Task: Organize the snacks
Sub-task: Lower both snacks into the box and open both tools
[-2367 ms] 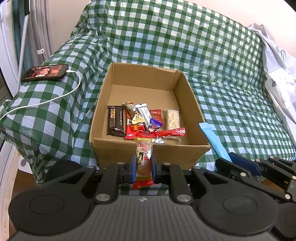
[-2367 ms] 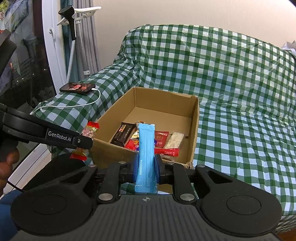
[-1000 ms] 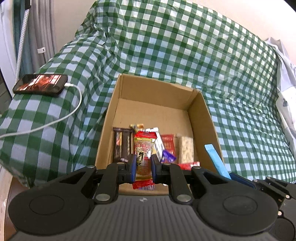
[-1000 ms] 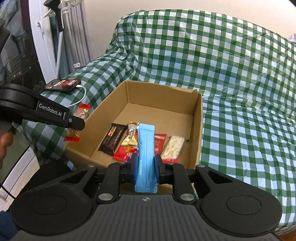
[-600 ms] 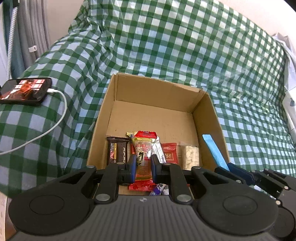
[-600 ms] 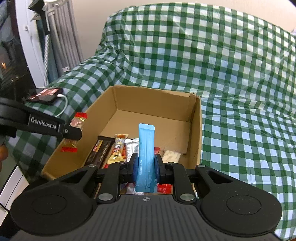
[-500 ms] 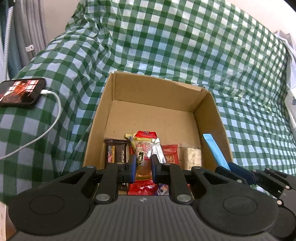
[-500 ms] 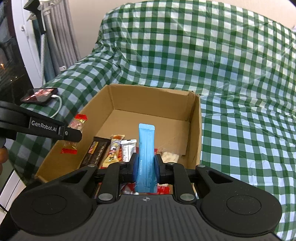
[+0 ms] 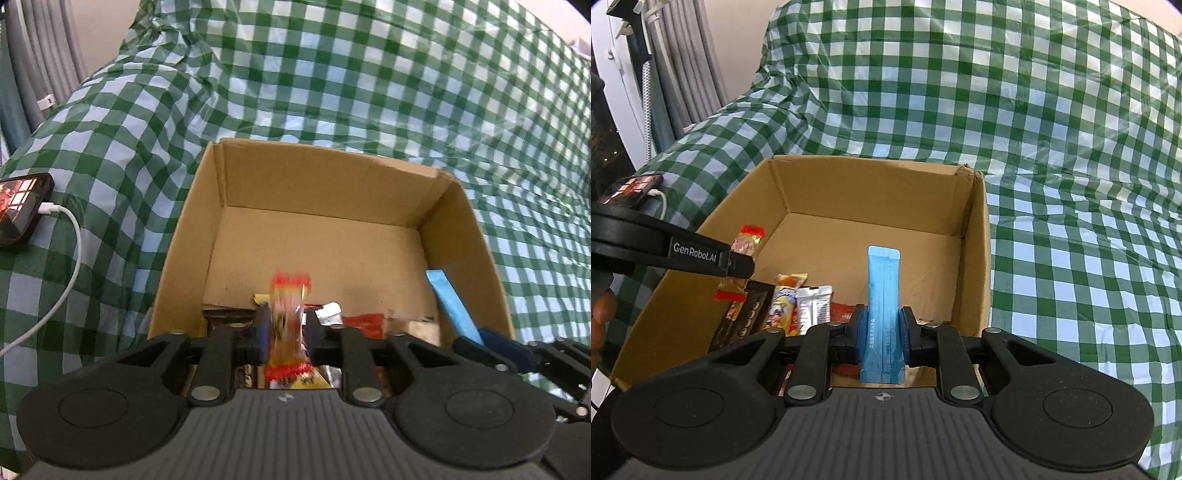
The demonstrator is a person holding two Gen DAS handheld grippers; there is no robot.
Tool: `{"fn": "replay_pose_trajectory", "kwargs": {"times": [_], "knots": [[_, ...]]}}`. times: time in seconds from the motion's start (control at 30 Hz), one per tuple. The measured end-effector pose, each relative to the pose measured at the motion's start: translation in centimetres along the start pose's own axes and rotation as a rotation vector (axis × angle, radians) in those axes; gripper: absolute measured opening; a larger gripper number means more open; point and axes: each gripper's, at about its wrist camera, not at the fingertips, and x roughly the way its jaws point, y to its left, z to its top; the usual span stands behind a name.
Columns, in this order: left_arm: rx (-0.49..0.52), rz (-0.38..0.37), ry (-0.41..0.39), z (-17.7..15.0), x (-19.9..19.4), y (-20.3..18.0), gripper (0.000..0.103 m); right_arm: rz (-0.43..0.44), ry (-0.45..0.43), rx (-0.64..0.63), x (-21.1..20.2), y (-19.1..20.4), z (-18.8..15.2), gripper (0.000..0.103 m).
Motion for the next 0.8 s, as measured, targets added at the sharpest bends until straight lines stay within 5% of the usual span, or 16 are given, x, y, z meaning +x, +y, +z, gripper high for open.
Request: {"fn": "replay_pose_trajectory", "kwargs": {"times": [0.07, 0.13, 0.17, 0.5, 0.8], "knots": [[-0.003, 0.037, -0.007, 0.3, 0.2, 0.2, 0.102, -0.013, -0.011, 0.005, 0.3, -0.3, 0.3, 0.027], [0.0, 0.062, -0.056, 0.3, -0.6, 0.5, 0.103, -0.029, -0.023, 0.022, 0.3, -0.6, 0.8, 0.064], [0.012, 0.057, -0.065, 0.2, -1.0, 0.6, 0.103, -0.032, -0.038, 0.034, 0.1, -0.7, 1.1, 0.068], [0.064, 0.052, -0.017, -4.6, -6.3, 0.3, 0.103, -0.035, -0.003, 0.077, -4.7, 0.1, -1.7, 0.092], [0.022, 0.047, -0.013, -10.6, -12.8, 1.1, 0.103, -0.048, -0.003, 0.071, -11.2, 2.8, -6.2, 0.095]]}}
